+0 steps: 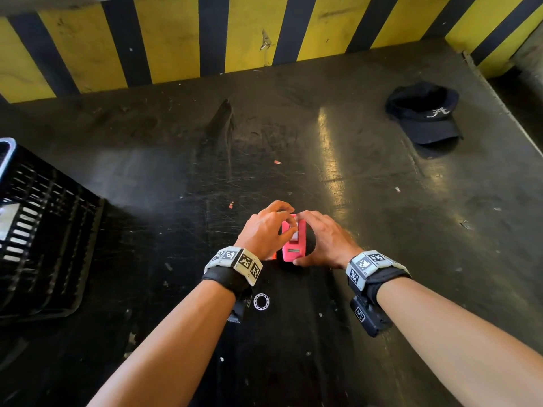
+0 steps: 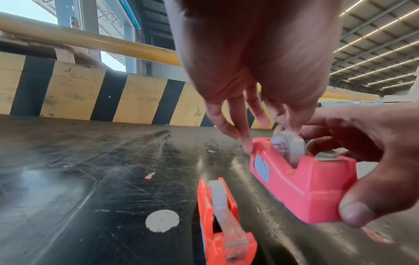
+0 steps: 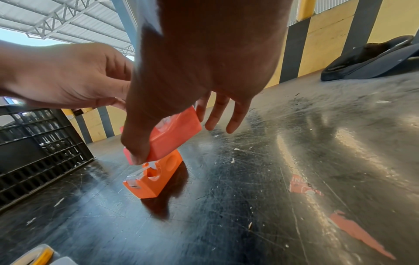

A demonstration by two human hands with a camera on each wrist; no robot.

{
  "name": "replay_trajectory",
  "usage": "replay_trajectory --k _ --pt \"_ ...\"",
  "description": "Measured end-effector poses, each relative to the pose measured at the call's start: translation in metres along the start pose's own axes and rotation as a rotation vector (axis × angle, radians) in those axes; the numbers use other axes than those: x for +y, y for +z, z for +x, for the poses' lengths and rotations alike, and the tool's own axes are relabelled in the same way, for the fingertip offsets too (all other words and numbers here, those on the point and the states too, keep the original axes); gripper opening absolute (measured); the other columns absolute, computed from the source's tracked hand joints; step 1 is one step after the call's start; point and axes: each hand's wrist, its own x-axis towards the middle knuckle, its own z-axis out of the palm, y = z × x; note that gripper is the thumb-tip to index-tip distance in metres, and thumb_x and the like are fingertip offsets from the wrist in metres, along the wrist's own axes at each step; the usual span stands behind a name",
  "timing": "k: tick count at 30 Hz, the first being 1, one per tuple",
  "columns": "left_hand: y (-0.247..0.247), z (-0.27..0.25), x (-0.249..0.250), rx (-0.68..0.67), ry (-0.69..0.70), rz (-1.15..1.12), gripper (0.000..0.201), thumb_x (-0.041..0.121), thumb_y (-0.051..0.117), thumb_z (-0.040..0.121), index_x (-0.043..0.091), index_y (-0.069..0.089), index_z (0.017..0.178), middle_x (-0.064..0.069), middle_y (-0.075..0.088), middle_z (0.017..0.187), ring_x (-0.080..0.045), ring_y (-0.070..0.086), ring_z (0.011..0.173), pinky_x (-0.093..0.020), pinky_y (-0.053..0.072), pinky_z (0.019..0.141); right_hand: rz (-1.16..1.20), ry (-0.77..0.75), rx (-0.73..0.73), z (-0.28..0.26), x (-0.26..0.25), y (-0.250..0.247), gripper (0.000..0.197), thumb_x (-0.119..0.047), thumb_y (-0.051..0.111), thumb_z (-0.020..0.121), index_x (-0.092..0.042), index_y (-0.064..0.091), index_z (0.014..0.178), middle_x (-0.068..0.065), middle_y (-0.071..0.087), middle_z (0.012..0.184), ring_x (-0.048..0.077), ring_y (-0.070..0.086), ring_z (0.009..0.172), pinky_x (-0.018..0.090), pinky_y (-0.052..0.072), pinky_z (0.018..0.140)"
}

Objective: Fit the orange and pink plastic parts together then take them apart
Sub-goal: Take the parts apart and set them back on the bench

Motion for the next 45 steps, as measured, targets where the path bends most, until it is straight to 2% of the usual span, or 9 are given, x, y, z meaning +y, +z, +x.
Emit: replay_trajectory --k 7,16,19,24,28,33,37,42,45 --pt "-0.015 -0.005 0.006 -0.131 -0.010 -0.018 0.019 0.035 0.064 0.098 0.022 0.074 0.108 0.010 0.039 0.154 -0.010 0.060 0.096 -0.046 0.049 0.099 -0.003 0.025 -0.033 0.003 -0.004 -0.006 0.092 -0.049 0.096 0.052 -0.039 0.042 0.125 -0.009 0.054 0.133 0.022 0.054 0.115 0.043 0.052 0.093" --pt "-0.028 -0.023 0.007 -0.201 -0.014 -0.089 0.010 0.030 0.069 0.095 0.024 0.072 0.101 0.009 0.026 0.162 -0.020 0.067 0.103 -0.029 0.049 0.085 -0.017 0.057 -0.103 0.009 -0.014 -0.011 0.088 -0.052 0.095 0.052 -0.040 0.042 0.122 -0.009 0.056 0.128 0.021 0.052 0.114 0.043 0.051 0.092" --pt "-0.024 -0.028 0.003 -0.195 0.006 -0.093 0.011 0.030 0.070 0.094 0.024 0.072 0.103 0.009 0.025 0.162 -0.020 0.068 0.096 -0.037 0.057 0.086 -0.020 0.060 -0.113 0.010 -0.015 -0.011 0.088 -0.053 0.094 0.053 -0.041 0.042 0.123 -0.009 0.057 0.126 0.021 0.052 0.114 0.040 0.048 0.088" --pt "-0.013 -0.035 -0.005 -0.162 0.065 -0.032 0.017 0.038 0.067 0.093 0.027 0.073 0.104 0.010 0.025 0.159 -0.025 0.062 0.120 -0.050 0.056 0.096 -0.020 0.055 -0.128 0.012 -0.017 -0.008 0.091 -0.055 0.094 0.052 -0.042 0.041 0.125 -0.007 0.057 0.126 0.023 0.052 0.114 0.042 0.049 0.089" --pt "-0.009 -0.043 -0.007 -0.115 0.116 0.147 0.022 0.042 0.068 0.094 0.029 0.075 0.111 -0.001 0.027 0.165 -0.028 0.027 0.153 -0.056 0.037 0.117 -0.003 0.052 -0.116 0.013 -0.018 -0.007 0.092 -0.058 0.093 0.050 -0.042 0.041 0.125 -0.008 0.058 0.124 0.022 0.053 0.109 0.044 0.052 0.089" --pt "-0.004 -0.044 -0.002 -0.143 0.124 0.213 0.022 0.043 0.068 0.094 0.043 0.076 0.114 0.000 0.018 0.171 -0.029 0.009 0.160 -0.062 0.024 0.123 -0.012 0.045 -0.090 0.013 -0.014 -0.009 0.094 -0.057 0.094 0.051 -0.038 0.042 0.127 -0.006 0.057 0.126 0.021 0.053 0.108 0.038 0.049 0.088" --pt "-0.010 -0.040 -0.010 -0.024 0.102 -0.009 0.021 0.024 0.073 0.087 0.036 0.079 0.103 0.000 0.039 0.161 -0.029 0.029 0.153 -0.063 0.038 0.114 -0.001 0.045 -0.100 0.011 -0.009 -0.011 0.091 -0.049 0.096 0.053 -0.037 0.042 0.125 -0.006 0.056 0.127 0.020 0.050 0.110 0.038 0.047 0.088" --pt "-0.010 -0.029 -0.012 -0.051 -0.057 -0.049 0.081 0.055 0.083 0.074 0.034 0.045 0.143 0.002 0.038 0.159 -0.026 0.043 0.145 -0.055 0.043 0.114 0.037 0.028 -0.084 0.007 -0.008 -0.011 0.092 -0.051 0.095 0.052 -0.038 0.043 0.126 -0.007 0.056 0.126 0.020 0.052 0.112 0.043 0.050 0.094" --pt "0.000 -0.029 -0.013 -0.027 -0.047 -0.061 0.093 0.062 0.082 0.069 0.036 0.038 0.147 0.004 0.043 0.153 -0.025 0.047 0.140 -0.056 0.044 0.112 0.056 -0.006 -0.064 0.007 -0.009 -0.010 0.094 -0.054 0.094 0.051 -0.037 0.042 0.129 -0.007 0.055 0.125 0.020 0.054 0.111 0.042 0.050 0.093"
